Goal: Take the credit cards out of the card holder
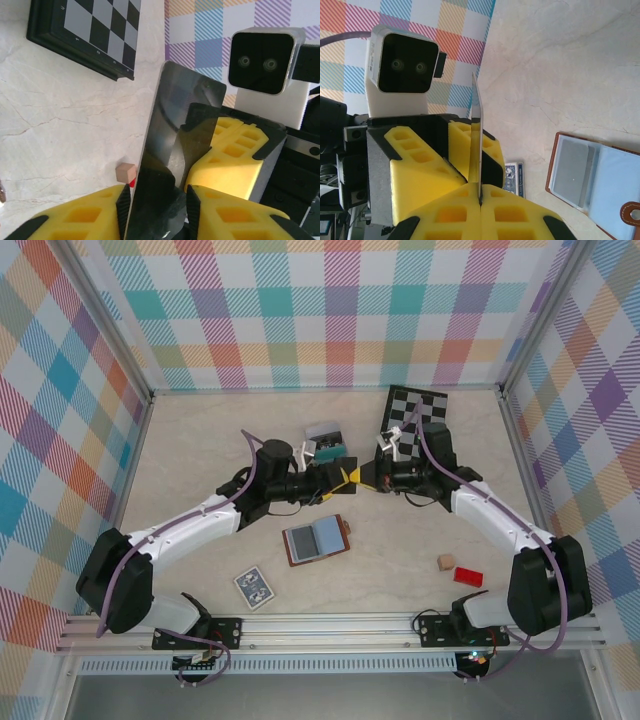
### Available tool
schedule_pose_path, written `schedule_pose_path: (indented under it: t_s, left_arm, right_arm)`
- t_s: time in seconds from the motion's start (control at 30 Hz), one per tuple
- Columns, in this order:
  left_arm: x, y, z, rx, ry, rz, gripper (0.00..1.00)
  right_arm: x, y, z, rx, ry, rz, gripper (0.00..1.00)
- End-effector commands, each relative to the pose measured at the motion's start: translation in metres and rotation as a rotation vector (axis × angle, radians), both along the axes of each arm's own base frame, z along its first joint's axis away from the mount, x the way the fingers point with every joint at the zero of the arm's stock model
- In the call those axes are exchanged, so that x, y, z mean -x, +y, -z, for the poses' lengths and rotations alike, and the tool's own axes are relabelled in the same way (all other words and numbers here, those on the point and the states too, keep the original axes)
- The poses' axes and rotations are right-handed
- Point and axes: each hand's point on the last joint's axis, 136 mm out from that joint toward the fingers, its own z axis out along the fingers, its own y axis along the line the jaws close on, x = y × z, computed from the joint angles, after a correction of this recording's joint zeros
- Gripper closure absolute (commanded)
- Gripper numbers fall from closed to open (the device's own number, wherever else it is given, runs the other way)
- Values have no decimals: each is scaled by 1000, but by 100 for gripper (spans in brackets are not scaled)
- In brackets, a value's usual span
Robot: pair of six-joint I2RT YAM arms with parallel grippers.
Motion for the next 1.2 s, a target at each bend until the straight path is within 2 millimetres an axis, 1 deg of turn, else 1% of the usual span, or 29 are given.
schedule_pose_path:
  t_s: [0.0,0.13,0.27,0.33,0.43,0.47,0.5,0.57,0.63,0.73,0.77,0.9,0.97,1.03,1.1,1.17]
  left_arm:
    - [2,-3,-20,72,-56,30,72]
    - [2,-2,-21,76,-66,27,84]
    - [2,-1,-20,65,-73,26,91]
    - [3,0,-18,55,-76,25,95]
    - [3,2,-16,31,-82,24,100]
    - [2,4,-14,14,-85,19,100]
    - [3,5,-12,-4,-87,18,100]
    - [3,10,-7,-54,-96,14,100]
    - [3,18,-2,-126,-113,5,100]
    - [0,39,10,-306,-147,-19,100]
    - [2,51,17,-392,-144,-23,100]
    - [-1,92,27,-668,-169,-63,100]
    - [-3,107,26,-770,-195,-67,100]
    - [-6,116,23,-837,-238,-61,100]
    - [-13,116,17,-866,-317,-42,100]
    - [-20,109,11,-872,-435,9,100]
  right_arm:
    - [4,1,10,-2,35,-18,100]
    - [2,-1,18,16,58,-4,100]
    - [0,-3,22,32,66,8,100]
    - [0,-4,23,38,65,13,97]
    - [0,-7,26,58,69,30,86]
    - [-1,-9,27,70,74,40,82]
    - [-1,-10,30,82,81,52,77]
    - [-3,-16,36,126,105,84,62]
    - [-4,-21,44,171,128,111,52]
    - [-6,-28,51,227,136,145,39]
    - [-6,-30,53,242,133,155,34]
    - [-8,-37,57,288,119,196,19]
    - [-10,-41,59,306,113,213,12]
    - [-11,-43,61,320,107,223,7]
    - [-11,-44,64,332,110,229,2]
    - [-11,-45,65,336,111,230,0]
